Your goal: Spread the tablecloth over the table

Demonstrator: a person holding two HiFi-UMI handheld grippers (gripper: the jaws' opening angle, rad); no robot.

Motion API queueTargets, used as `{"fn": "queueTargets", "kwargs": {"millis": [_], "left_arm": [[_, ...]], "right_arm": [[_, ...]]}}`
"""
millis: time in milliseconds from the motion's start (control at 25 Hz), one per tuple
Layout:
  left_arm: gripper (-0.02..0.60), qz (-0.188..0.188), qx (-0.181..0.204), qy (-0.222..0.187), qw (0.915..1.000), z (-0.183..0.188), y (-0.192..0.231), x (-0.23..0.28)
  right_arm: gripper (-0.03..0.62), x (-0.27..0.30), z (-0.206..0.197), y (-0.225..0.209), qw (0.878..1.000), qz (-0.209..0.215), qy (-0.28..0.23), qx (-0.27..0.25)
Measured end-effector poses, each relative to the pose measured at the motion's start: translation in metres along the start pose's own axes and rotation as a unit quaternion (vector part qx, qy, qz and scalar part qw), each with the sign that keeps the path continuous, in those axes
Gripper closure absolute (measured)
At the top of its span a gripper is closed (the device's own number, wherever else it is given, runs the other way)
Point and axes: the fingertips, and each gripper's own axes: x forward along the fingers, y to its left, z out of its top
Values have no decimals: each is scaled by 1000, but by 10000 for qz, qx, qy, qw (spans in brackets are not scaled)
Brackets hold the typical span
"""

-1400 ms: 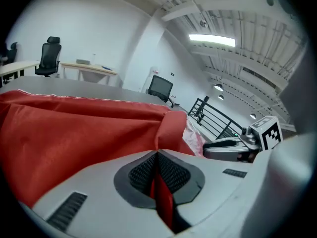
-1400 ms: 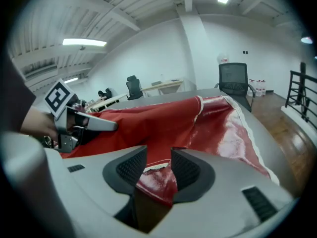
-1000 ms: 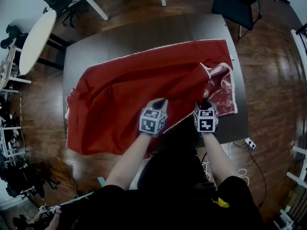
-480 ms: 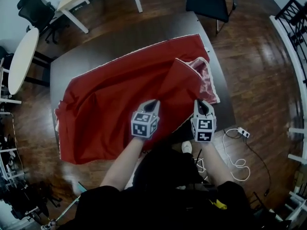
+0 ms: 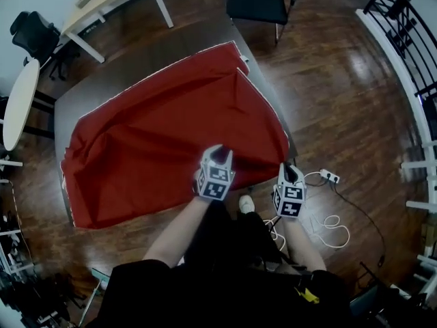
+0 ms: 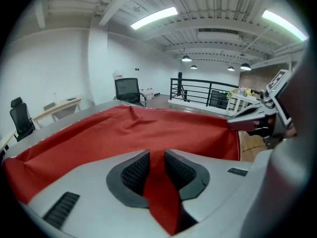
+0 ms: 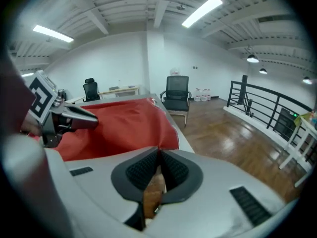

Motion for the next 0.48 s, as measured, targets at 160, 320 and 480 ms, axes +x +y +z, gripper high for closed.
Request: {"fn": "queueTargets", "kwargs": {"millis": [160,320,480], "left_arm": [[492,259,154,41,9995,-8,-16,0],[492,491,-3,31,9988,-14,-15,-2],[492,668,-517,-72,9964,-22,-13,-14]], "right_arm": [[579,-20,-59,-9,9985,181,519,-56],[575,-19,-82,-15,9959,364,789,-249],[549,-15,-84,-22,9936,533,932,-360]]}}
